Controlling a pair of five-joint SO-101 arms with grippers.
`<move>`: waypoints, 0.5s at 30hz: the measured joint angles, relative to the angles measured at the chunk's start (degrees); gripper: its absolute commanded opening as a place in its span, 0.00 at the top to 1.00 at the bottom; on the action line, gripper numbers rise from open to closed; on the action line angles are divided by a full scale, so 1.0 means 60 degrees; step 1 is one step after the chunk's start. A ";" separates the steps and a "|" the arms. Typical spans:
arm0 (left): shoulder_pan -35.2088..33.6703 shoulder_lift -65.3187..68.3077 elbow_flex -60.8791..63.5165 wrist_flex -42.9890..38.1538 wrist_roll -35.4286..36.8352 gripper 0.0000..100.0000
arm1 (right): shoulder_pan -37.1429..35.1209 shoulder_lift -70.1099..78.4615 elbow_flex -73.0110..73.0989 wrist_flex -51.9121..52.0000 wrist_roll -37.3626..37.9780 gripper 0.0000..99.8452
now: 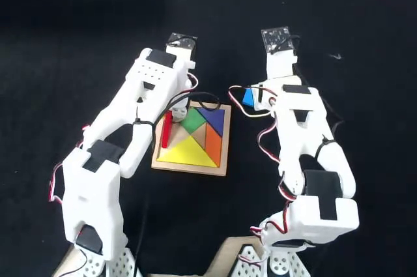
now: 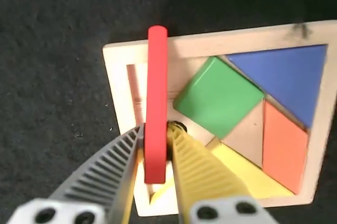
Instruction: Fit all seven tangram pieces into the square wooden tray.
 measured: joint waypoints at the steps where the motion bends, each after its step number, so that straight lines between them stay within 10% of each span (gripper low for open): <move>1: 0.0000 0.0088 -0.0029 0.0000 0.0000 0.97 | 0.0000 0.0000 0.0000 0.0000 0.0000 0.99; 15: -0.0586 0.0879 -0.0908 0.0513 0.0029 0.97 | 0.0000 0.0000 0.0000 0.0000 0.0000 0.99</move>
